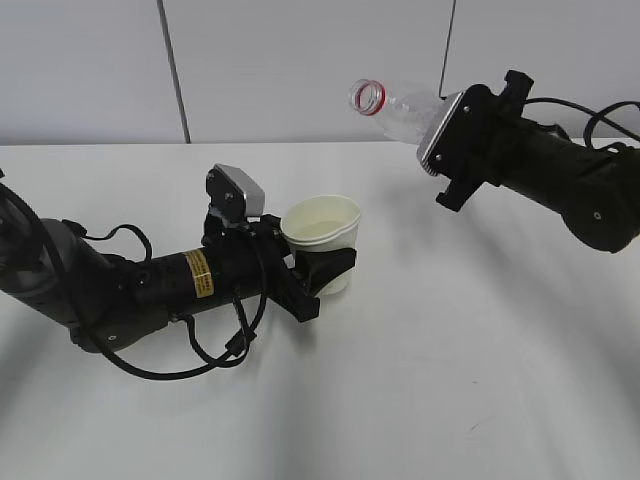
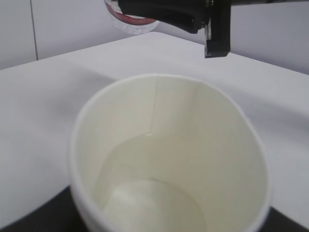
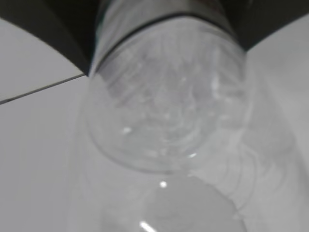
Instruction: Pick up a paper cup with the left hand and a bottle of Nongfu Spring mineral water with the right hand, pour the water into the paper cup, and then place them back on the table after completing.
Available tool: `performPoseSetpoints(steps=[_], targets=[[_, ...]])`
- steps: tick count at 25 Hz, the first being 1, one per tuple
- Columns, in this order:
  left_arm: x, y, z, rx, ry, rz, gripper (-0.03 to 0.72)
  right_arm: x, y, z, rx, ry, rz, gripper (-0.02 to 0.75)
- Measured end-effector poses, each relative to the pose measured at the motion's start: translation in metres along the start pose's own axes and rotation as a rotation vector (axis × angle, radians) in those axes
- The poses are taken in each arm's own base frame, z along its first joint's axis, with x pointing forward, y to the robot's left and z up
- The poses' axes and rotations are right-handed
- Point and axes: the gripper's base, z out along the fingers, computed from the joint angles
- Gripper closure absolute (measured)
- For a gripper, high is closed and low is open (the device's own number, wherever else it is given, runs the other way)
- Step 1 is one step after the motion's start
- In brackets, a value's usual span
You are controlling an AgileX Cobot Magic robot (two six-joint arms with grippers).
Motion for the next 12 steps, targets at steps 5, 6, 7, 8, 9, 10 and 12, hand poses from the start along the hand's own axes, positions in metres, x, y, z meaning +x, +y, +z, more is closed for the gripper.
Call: performPoseSetpoints(steps=[5, 6, 7, 8, 9, 10, 12], targets=[[0.0000, 0.0000, 0.0000, 0.000, 0.000, 0.000, 0.299, 0.0000, 0.0000, 0.0000, 0.000, 0.000, 0.222, 0.343], [0.0000, 0.0000, 0.0000, 0.000, 0.000, 0.000, 0.299, 0.0000, 0.0000, 0.0000, 0.000, 0.000, 0.271, 0.343], [0.0000, 0.0000, 0.0000, 0.000, 0.000, 0.000, 0.299, 0.0000, 0.0000, 0.0000, 0.000, 0.000, 0.317, 0.343], [0.0000, 0.0000, 0.0000, 0.000, 0.000, 0.000, 0.299, 0.0000, 0.0000, 0.0000, 0.000, 0.000, 0.354, 0.343], [0.0000, 0.0000, 0.0000, 0.000, 0.000, 0.000, 0.299, 0.0002, 0.0005, -0.0003, -0.001, 0.001, 0.395, 0.343], [0.0000, 0.0000, 0.0000, 0.000, 0.000, 0.000, 0.299, 0.0007, 0.0017, -0.0009, -0.005, 0.004, 0.431, 0.343], [0.0000, 0.0000, 0.0000, 0.000, 0.000, 0.000, 0.299, 0.0017, 0.0039, -0.0021, -0.010, 0.010, 0.494, 0.343]])
